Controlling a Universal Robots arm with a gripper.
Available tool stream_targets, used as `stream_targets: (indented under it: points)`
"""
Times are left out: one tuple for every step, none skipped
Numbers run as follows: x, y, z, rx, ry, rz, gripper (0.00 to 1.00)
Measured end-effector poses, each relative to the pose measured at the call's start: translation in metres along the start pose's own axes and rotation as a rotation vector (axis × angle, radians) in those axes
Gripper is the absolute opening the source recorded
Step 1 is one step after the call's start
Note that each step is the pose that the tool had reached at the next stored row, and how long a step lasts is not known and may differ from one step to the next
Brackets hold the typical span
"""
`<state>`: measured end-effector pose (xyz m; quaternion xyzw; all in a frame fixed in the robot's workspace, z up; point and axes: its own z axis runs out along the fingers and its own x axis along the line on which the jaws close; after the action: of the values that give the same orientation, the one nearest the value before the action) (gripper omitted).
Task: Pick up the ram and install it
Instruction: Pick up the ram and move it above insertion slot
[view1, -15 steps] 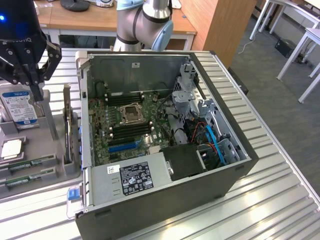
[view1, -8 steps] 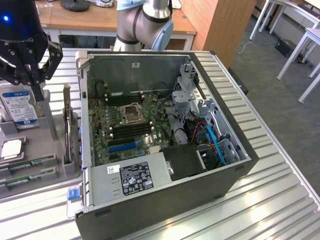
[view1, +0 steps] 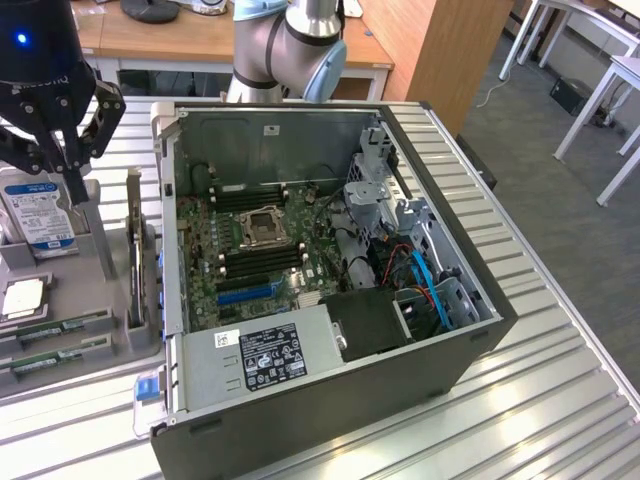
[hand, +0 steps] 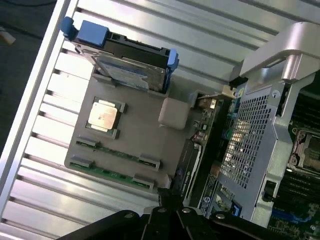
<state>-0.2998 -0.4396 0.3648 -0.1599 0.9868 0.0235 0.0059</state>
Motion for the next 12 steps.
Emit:
stream_targets:
  points:
    - [0.0000,0.0000,0.0002,-0.0004,0.0007,-0.018,0.11]
    - [0.0000,0.0000,0.0004,-0.0007,0.0016,-0.036,0.11]
    - [0.0000,-0.0001,0.0007,-0.0010,0.0024,-0.054,0.11]
    - [0.0000,-0.0001,0.0009,-0.0014,0.0031,-0.072,0.11]
    - [0.0000,-0.0001,0.0011,-0.0017,0.0039,-0.090,0.11]
    - [0.0000,-0.0001,0.0013,-0.0021,0.0048,-0.109,0.11]
    - [0.0000,-0.0001,0.0015,-0.0025,0.0056,-0.127,0.11]
    - [0.0000,-0.0001,0.0017,-0.0029,0.0064,-0.145,0.11]
    - [0.0000,-0.0001,0.0019,-0.0032,0.0072,-0.163,0.11]
    - [0.0001,-0.0001,0.0018,-0.0033,0.0078,-0.176,0.11]
    - [0.0001,-0.0001,0.0018,-0.0034,0.0080,-0.179,0.11]
    - [0.0001,-0.0001,0.0019,-0.0035,0.0080,-0.179,0.11]
